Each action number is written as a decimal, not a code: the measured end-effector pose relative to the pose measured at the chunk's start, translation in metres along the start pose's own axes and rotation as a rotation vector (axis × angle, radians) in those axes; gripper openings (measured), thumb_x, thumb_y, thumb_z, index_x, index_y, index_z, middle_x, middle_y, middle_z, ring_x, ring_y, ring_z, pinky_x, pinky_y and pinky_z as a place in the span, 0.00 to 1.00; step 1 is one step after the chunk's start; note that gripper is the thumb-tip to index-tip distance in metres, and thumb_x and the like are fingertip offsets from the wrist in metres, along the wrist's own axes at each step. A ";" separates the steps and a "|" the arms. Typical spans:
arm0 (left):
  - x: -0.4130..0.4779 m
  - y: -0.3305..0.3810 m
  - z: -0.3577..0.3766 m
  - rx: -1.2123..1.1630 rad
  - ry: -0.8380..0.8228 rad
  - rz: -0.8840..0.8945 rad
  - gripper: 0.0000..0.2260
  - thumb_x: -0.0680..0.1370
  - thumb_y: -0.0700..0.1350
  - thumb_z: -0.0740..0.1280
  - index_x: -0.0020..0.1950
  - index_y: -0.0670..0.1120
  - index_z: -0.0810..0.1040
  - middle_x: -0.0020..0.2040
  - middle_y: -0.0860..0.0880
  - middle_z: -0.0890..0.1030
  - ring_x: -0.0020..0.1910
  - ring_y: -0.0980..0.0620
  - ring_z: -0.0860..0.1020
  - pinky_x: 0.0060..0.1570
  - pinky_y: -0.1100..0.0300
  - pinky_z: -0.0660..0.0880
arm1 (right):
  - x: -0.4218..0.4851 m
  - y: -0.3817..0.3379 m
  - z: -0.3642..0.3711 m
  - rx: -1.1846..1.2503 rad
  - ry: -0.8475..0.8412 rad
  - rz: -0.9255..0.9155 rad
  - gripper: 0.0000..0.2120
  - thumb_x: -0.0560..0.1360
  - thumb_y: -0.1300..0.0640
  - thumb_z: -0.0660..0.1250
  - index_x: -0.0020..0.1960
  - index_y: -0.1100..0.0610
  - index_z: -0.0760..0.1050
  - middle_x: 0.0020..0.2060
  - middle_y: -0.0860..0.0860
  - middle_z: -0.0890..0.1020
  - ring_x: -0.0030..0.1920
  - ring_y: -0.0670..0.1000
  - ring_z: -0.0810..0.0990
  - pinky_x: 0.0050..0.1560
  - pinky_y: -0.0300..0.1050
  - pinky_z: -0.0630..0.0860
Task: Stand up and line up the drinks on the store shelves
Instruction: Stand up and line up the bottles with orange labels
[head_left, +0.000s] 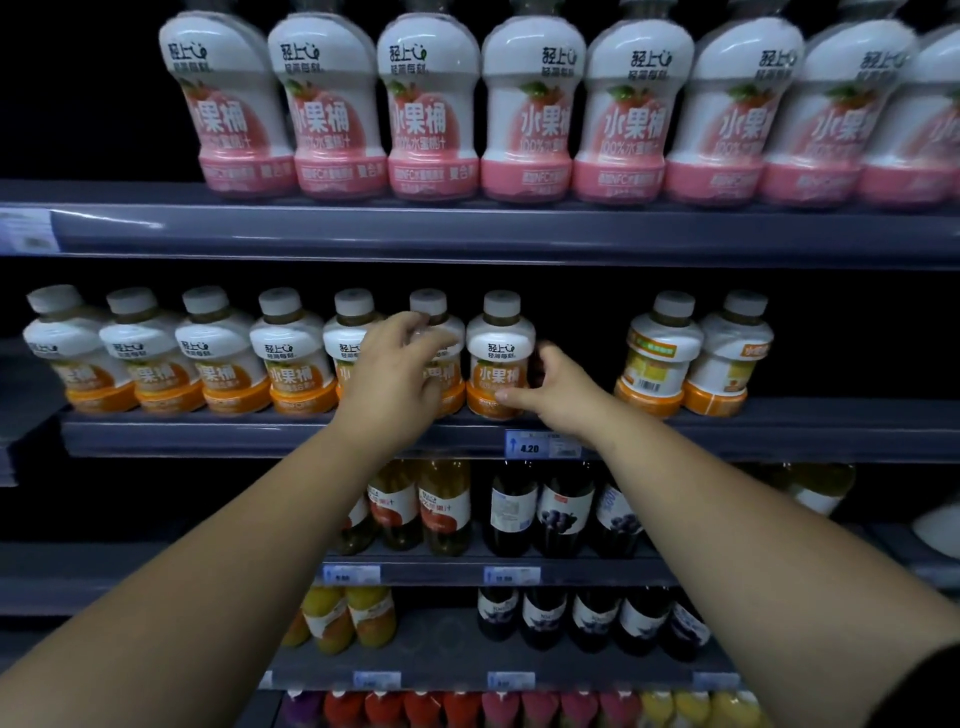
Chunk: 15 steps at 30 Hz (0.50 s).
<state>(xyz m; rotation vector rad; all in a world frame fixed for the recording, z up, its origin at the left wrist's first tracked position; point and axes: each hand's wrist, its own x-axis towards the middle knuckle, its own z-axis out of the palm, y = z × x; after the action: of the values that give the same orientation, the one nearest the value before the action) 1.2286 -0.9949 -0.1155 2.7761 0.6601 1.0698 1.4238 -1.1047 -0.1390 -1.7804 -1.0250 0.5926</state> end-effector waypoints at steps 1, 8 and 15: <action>0.002 0.006 0.001 0.038 0.004 0.041 0.22 0.73 0.38 0.71 0.67 0.48 0.77 0.68 0.42 0.71 0.69 0.41 0.68 0.66 0.45 0.69 | -0.004 0.001 -0.004 -0.015 0.017 -0.004 0.41 0.68 0.50 0.80 0.75 0.52 0.63 0.70 0.51 0.74 0.67 0.52 0.74 0.68 0.57 0.73; 0.024 0.063 0.034 -0.088 -0.032 0.197 0.22 0.72 0.40 0.72 0.66 0.47 0.78 0.67 0.41 0.73 0.65 0.40 0.72 0.62 0.46 0.72 | -0.037 0.008 -0.061 0.015 0.204 -0.132 0.25 0.72 0.57 0.77 0.65 0.48 0.72 0.62 0.47 0.76 0.62 0.49 0.78 0.60 0.48 0.78; 0.048 0.134 0.079 -0.290 -0.084 0.200 0.26 0.72 0.42 0.73 0.70 0.46 0.73 0.65 0.44 0.73 0.64 0.46 0.73 0.64 0.50 0.72 | -0.070 0.037 -0.125 0.133 0.514 -0.144 0.16 0.73 0.67 0.74 0.55 0.52 0.76 0.45 0.48 0.78 0.40 0.44 0.77 0.47 0.37 0.76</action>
<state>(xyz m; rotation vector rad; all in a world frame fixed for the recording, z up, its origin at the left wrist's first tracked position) 1.3607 -1.0895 -0.1131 2.6538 0.2011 0.9837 1.4957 -1.2330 -0.1238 -1.6060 -0.7282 0.0959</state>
